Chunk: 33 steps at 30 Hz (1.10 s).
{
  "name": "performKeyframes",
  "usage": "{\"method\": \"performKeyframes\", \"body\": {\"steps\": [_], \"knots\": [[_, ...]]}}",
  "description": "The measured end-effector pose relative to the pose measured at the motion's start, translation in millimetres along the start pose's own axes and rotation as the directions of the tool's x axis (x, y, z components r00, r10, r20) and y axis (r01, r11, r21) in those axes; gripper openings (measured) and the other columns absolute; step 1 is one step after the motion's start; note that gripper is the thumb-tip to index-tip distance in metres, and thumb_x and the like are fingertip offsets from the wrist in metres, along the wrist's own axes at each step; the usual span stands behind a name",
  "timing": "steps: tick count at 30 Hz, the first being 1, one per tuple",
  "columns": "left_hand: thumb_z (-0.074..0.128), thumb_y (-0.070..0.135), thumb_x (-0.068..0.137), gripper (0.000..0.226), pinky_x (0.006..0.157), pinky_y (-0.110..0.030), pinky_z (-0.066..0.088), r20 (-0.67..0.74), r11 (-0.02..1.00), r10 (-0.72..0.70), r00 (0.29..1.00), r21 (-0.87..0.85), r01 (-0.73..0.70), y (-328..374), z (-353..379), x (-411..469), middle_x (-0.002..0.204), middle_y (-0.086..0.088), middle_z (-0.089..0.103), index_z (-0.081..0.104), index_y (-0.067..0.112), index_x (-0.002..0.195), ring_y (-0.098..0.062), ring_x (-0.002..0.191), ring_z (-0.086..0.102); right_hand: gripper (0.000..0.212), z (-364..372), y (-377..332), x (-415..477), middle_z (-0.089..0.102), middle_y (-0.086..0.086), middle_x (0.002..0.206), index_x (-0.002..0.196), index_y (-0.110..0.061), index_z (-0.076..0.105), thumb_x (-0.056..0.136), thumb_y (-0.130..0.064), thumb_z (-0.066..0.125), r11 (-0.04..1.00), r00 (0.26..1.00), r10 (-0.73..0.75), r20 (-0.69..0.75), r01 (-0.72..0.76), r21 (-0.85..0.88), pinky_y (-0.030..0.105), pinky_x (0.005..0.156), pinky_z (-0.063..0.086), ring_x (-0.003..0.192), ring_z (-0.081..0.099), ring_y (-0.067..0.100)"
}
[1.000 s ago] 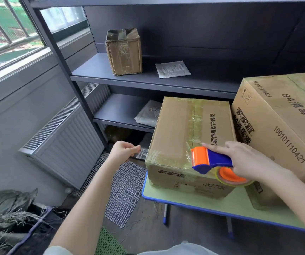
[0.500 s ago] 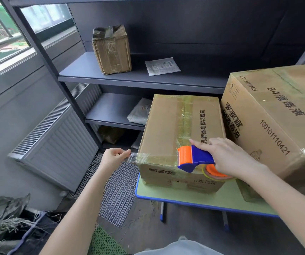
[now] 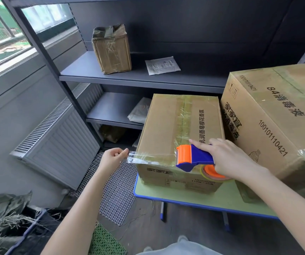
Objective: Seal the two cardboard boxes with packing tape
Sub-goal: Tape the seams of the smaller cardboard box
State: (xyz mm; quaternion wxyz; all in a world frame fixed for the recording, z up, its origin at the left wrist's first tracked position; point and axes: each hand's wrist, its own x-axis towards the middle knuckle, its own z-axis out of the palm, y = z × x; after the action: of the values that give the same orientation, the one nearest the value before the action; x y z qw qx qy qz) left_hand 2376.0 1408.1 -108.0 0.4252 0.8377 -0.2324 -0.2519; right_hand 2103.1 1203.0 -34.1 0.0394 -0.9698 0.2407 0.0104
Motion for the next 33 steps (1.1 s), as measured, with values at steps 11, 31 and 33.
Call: {"method": "performKeyframes", "body": {"steps": [11, 31, 33], "knots": [[0.057, 0.043, 0.09, 0.043, 0.052, -0.025, 0.029, 0.049, 0.998, -0.041, 0.998, 0.044, 0.039, -8, 11, 5, 0.054, -0.002, 0.041, 0.06, 0.01, 0.061, -0.016, 0.052, 0.034, 0.079, -2, -5, -1, 0.038, -0.004, 0.091, 0.143, -0.049, -0.002, 0.089, -0.019, 0.046, 1.0, 1.0, -0.005, -0.011, 0.005, 0.01, 0.024, 0.073, 0.024, 0.091, 0.035, 0.015], [0.051, 0.029, 0.094, 0.036, 0.048, -0.023, 0.03, -0.118, 0.981, 0.047, 0.992, 0.192, -0.023, 28, 34, -12, 0.055, 0.003, 0.052, 0.058, 0.011, 0.063, -0.012, 0.05, 0.044, 0.078, -5, -3, 10, 0.029, -0.013, 0.076, 0.141, -0.053, 0.003, 0.086, -0.012, 0.038, 0.999, 0.999, -0.041, 0.022, 0.041, 0.034, 0.027, 0.072, 0.027, 0.084, 0.033, 0.016], [0.047, 0.038, 0.095, 0.049, 0.047, -0.026, 0.026, -0.106, 0.95, 0.022, 0.994, 0.311, 0.012, 41, 45, -19, 0.051, 0.0, 0.045, 0.043, 0.01, 0.056, -0.016, 0.047, 0.039, 0.077, -5, -3, 11, 0.028, -0.013, 0.076, 0.142, -0.053, 0.003, 0.087, -0.013, 0.039, 0.999, 0.999, -0.036, 0.035, 0.034, 0.04, 0.027, 0.072, 0.028, 0.084, 0.033, 0.016]]}}
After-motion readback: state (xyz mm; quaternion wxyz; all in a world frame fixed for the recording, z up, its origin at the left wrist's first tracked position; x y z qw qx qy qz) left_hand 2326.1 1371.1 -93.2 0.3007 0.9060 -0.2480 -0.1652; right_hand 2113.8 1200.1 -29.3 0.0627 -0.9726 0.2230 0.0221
